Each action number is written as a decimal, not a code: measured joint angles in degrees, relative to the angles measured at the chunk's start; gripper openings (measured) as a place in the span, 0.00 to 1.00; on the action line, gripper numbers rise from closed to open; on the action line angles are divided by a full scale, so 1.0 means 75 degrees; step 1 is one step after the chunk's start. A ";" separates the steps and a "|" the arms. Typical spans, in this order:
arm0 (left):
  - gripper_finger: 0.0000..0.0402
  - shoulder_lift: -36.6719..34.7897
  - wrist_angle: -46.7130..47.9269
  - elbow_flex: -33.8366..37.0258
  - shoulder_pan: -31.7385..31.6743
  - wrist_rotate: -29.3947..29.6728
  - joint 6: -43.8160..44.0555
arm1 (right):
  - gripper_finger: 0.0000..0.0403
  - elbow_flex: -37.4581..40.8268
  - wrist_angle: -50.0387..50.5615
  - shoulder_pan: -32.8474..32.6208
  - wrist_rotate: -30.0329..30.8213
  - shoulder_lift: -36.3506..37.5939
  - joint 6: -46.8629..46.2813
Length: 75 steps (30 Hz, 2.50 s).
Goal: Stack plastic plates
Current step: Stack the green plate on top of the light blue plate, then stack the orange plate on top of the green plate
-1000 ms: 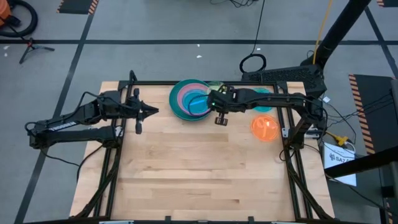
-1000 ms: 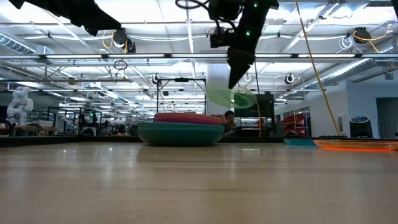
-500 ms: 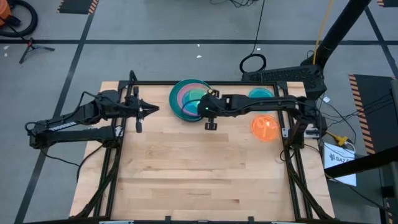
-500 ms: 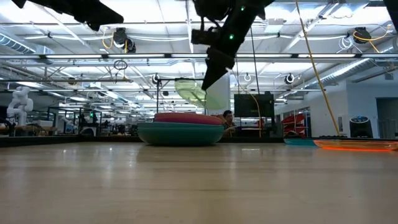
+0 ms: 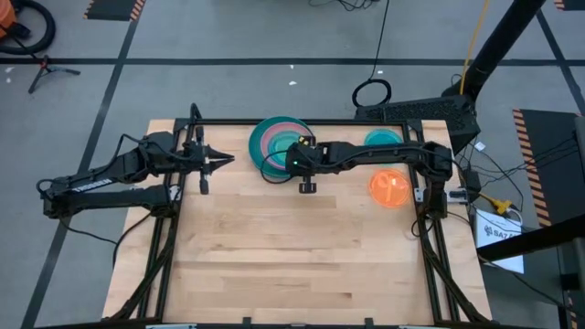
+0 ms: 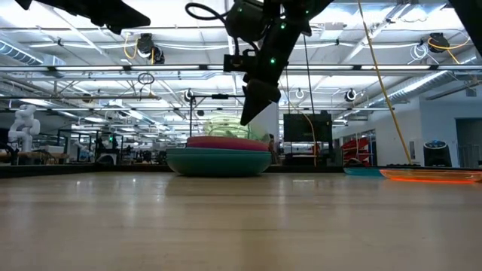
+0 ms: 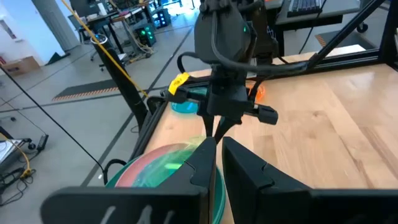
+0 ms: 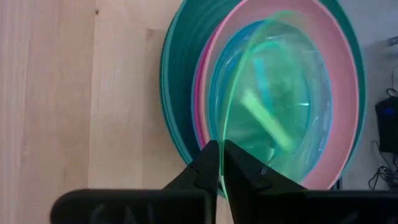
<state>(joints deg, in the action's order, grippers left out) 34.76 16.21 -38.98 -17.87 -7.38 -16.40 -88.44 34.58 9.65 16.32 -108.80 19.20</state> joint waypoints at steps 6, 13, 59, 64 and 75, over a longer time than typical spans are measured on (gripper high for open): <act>0.09 0.0000 0.0000 0.0000 0.0000 0.0000 0.0003 | 0.09 0.0000 -0.0011 0.0003 0.0006 0.0013 -0.0044; 0.09 0.0000 0.0000 0.0000 0.0000 0.0000 0.0003 | 0.19 0.0000 -0.0014 0.0003 0.0009 0.0013 -0.0291; 0.09 -0.0001 0.0044 0.0000 0.0002 0.0000 0.0157 | 0.27 0.0009 0.6112 -0.0777 -0.0187 0.0570 -0.7664; 0.09 0.0000 0.0047 0.0000 0.0003 0.0000 0.0210 | 0.27 0.0079 0.6023 -0.0810 -0.0157 0.0570 -0.7205; 0.09 0.0000 0.0105 0.0000 0.0000 0.0000 0.0230 | 0.26 0.2690 0.4311 -0.0547 -0.0588 0.2102 -0.7496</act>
<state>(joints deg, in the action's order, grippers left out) 34.76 16.99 -38.98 -17.87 -7.38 -14.68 -68.27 66.92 5.55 11.90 -93.04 -37.02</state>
